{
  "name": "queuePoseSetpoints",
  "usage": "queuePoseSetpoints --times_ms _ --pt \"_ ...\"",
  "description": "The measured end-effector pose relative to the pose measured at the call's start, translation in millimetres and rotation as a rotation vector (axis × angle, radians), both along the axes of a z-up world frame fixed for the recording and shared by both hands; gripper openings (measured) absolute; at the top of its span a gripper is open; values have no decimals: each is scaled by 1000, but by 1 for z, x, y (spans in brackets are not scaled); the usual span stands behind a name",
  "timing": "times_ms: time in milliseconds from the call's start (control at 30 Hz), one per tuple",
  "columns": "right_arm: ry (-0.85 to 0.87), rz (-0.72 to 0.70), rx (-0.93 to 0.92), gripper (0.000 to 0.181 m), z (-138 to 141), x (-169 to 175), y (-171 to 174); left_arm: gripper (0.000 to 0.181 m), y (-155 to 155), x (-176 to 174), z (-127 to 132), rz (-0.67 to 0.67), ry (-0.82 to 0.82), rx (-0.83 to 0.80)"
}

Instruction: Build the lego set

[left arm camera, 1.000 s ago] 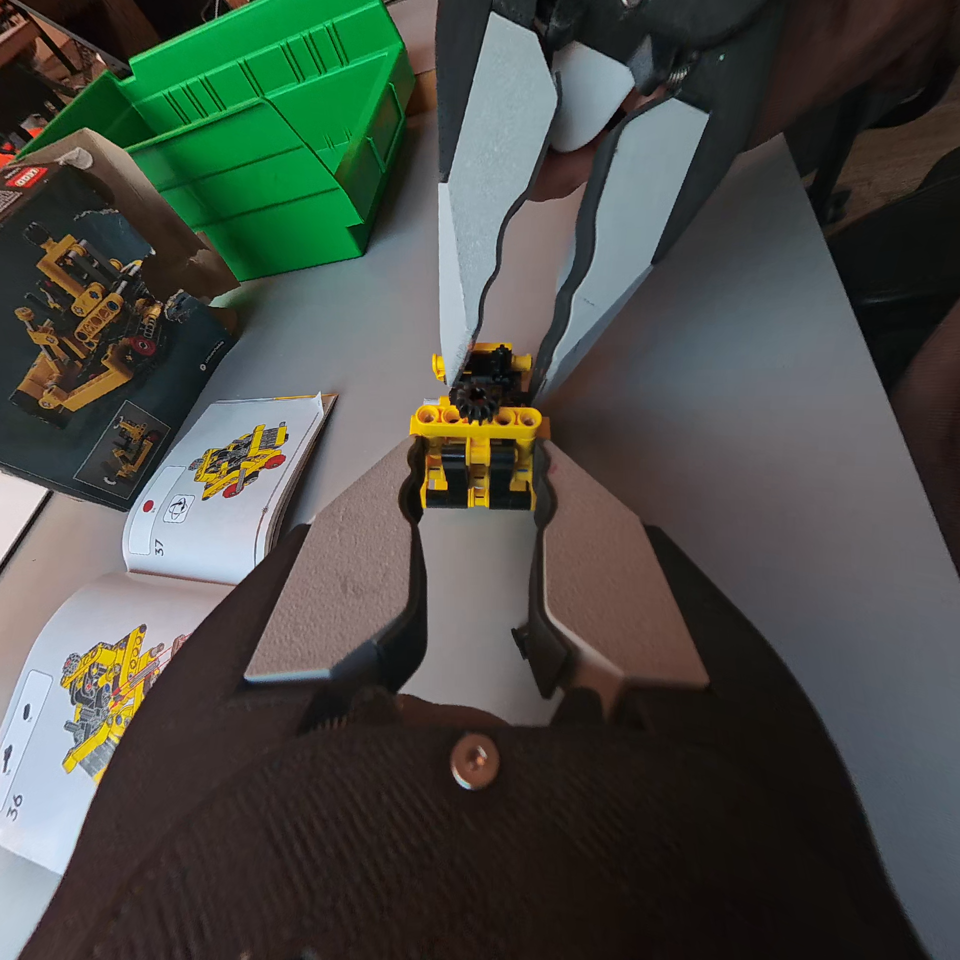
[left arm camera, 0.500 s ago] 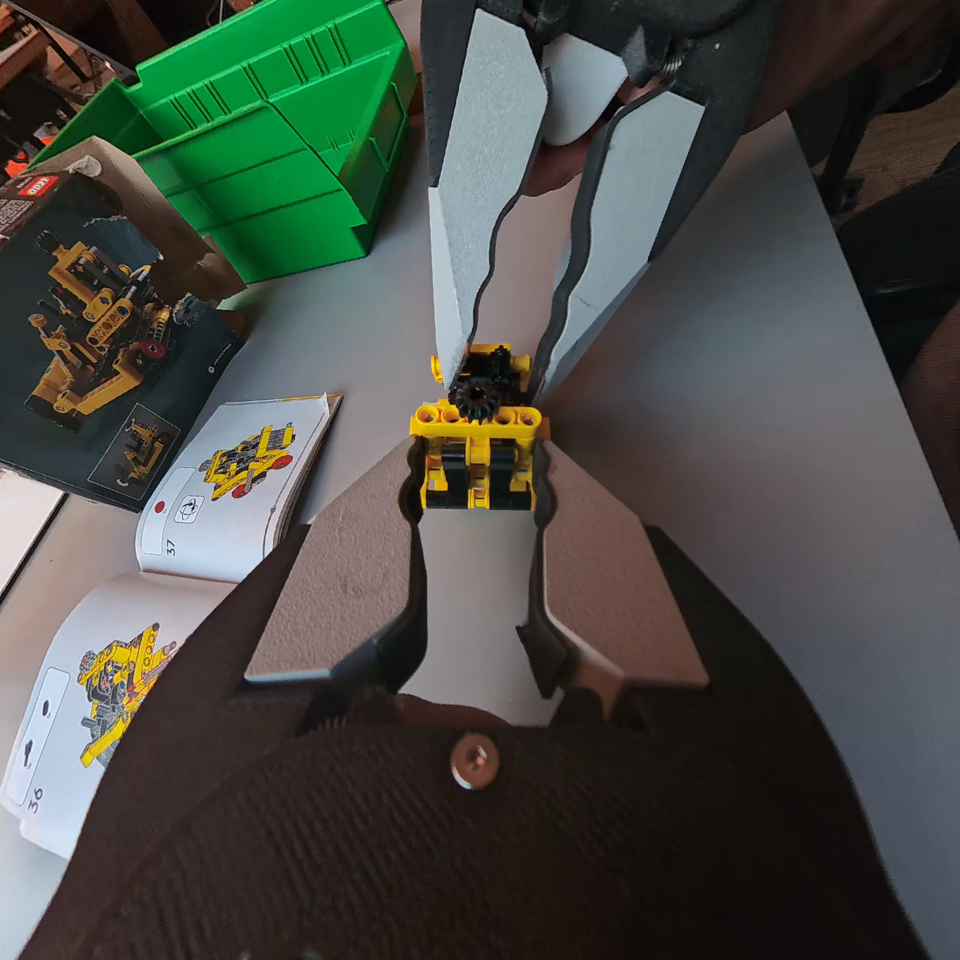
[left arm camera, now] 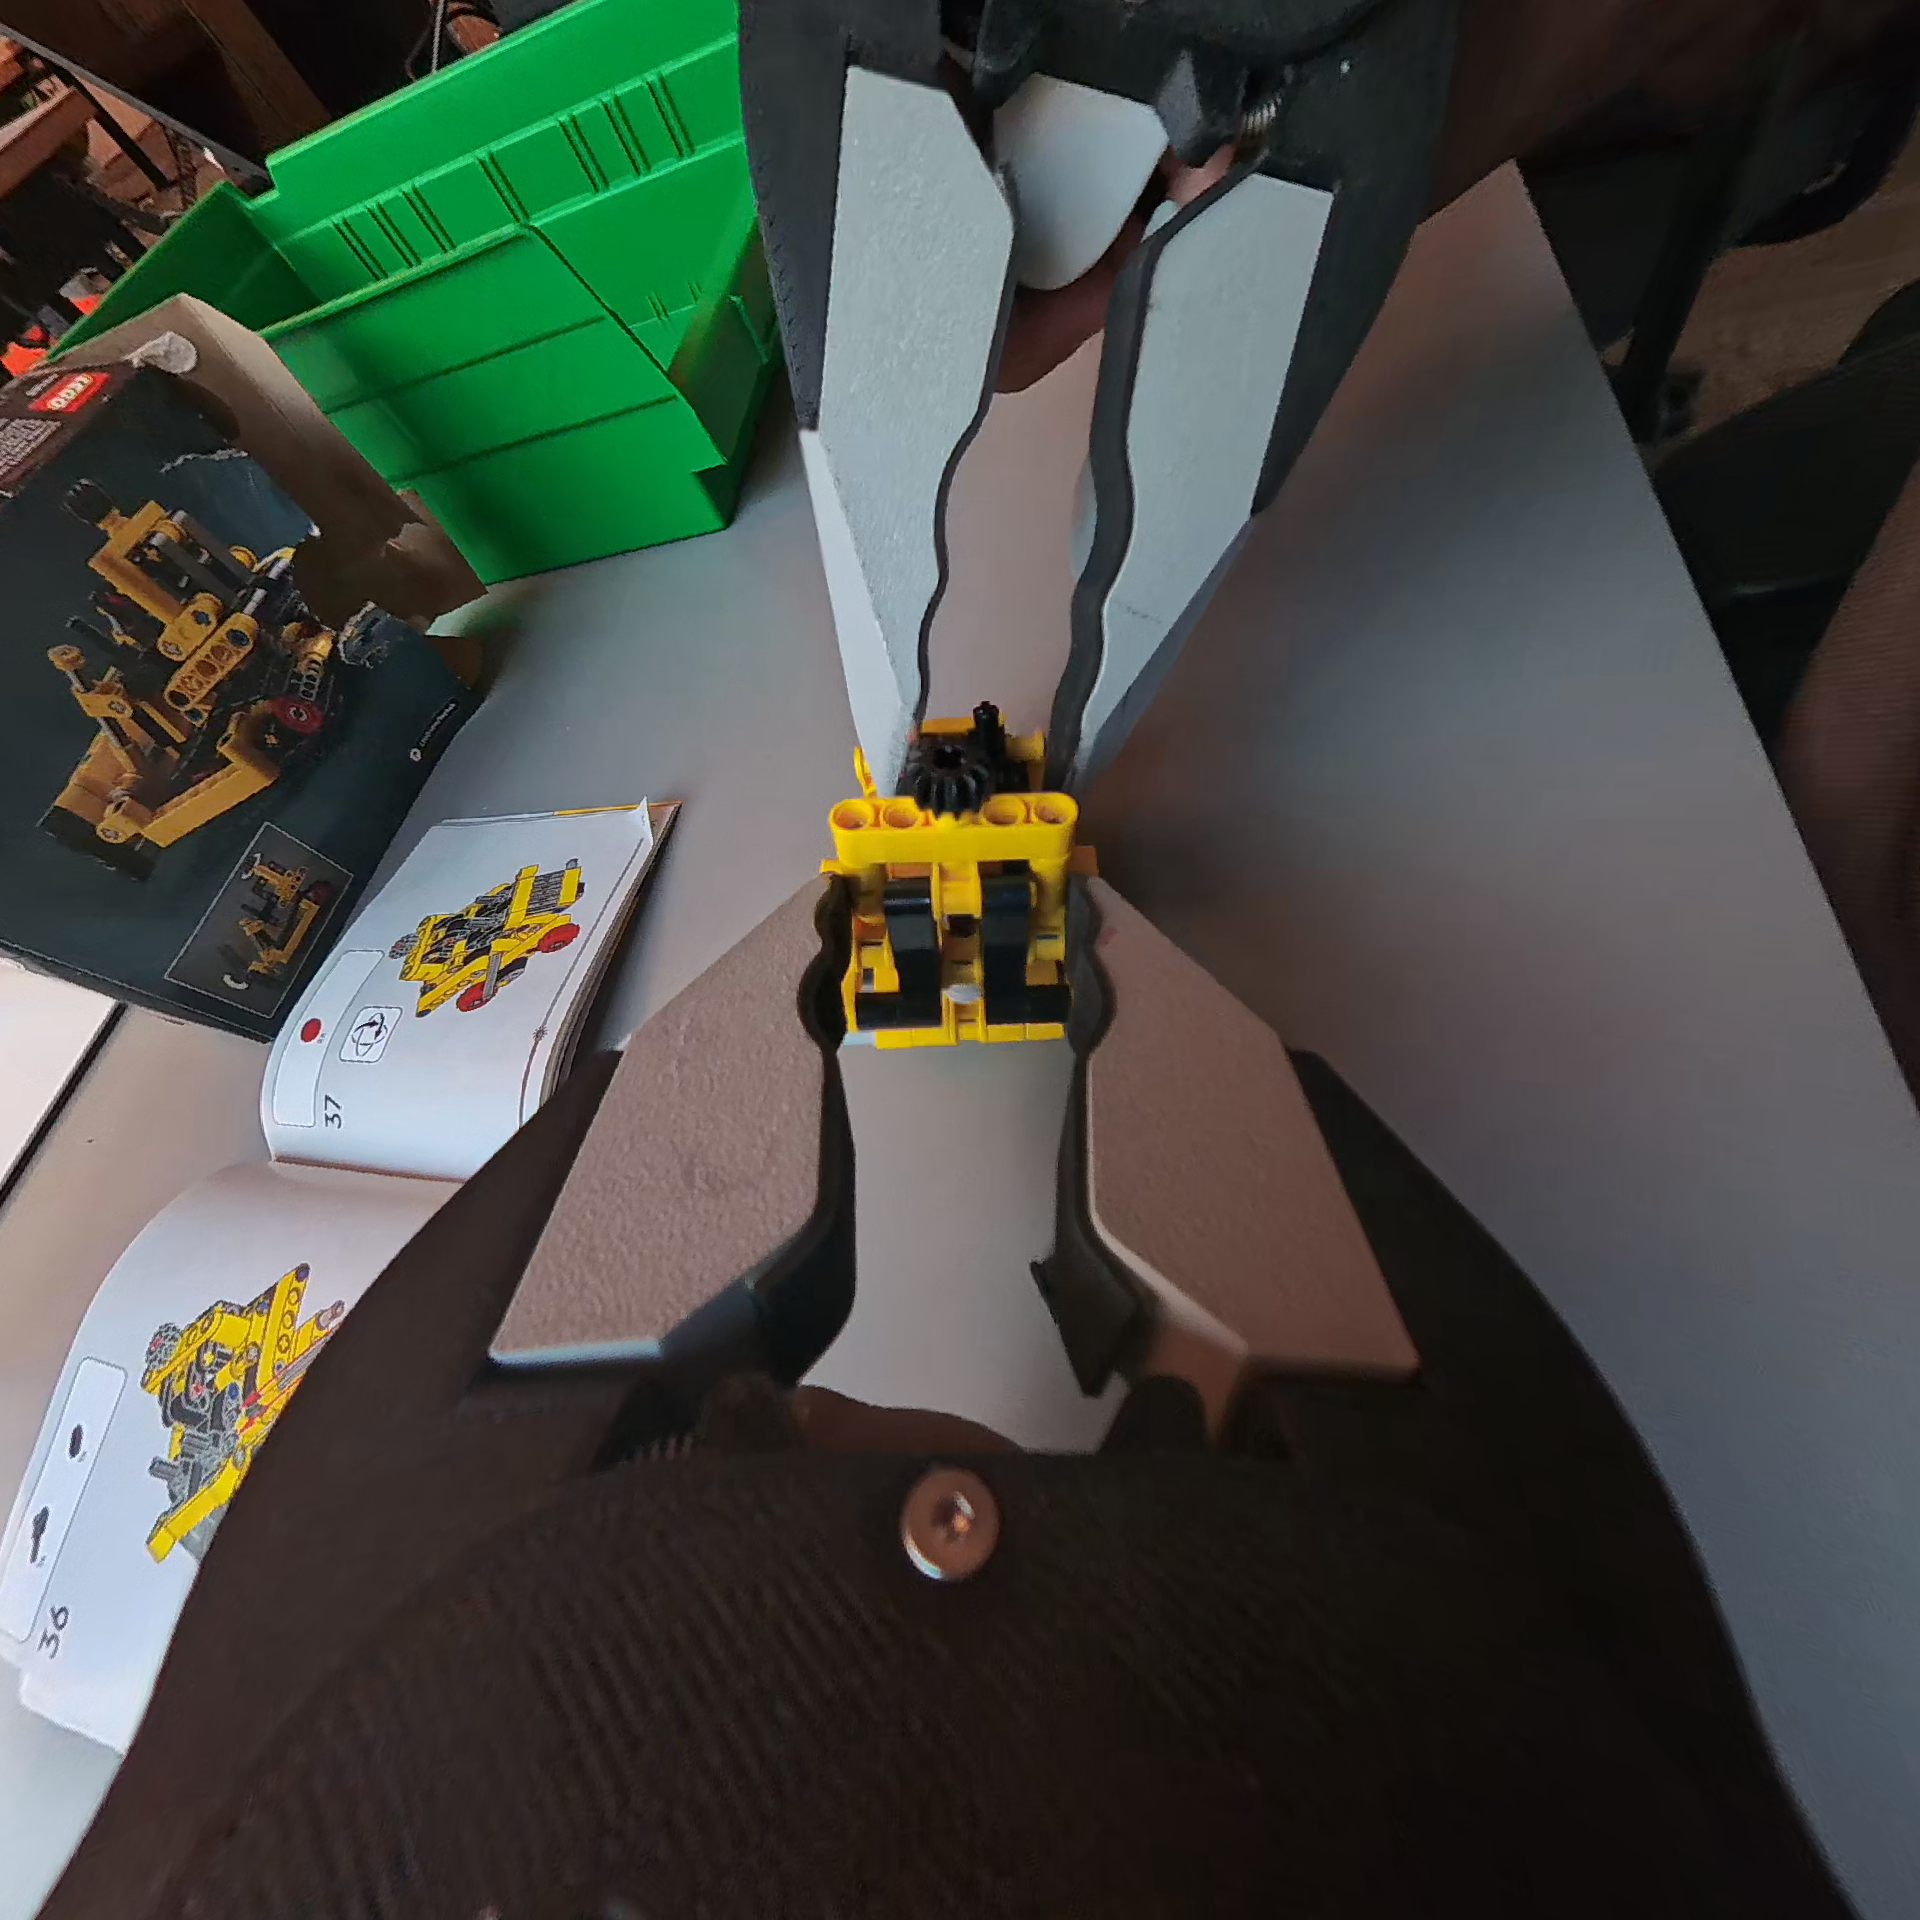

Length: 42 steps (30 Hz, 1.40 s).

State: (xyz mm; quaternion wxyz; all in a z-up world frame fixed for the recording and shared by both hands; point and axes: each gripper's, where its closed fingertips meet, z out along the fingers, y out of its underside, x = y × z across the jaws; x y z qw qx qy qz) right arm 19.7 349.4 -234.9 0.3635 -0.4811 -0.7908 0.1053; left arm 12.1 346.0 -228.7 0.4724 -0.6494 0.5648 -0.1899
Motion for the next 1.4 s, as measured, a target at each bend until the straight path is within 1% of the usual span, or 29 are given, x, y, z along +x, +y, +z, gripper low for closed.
queuePoseSetpoints --times_ms 300,467,800,1067,1167,1400 --pt "-55 51 -37 26 -2 -1 1 39 1 -2 -2 1 -18 -41" --pt "-78 68 -19 26 -3 -2 2 39 2 -2 -3 8 -19 -58" --pt "-62 67 -61 25 -4 -2 3 39 3 -3 -4 24 -17 -73" --pt "-69 98 -122 25 -5 -2 4 39 4 -4 -5 41 -21 -84" --pt "-78 94 -164 25 -5 0 4 39 4 -2 -5 49 -22 -84" --pt "-68 64 -182 26 -5 1 5 39 5 -2 -5 64 -26 -82"
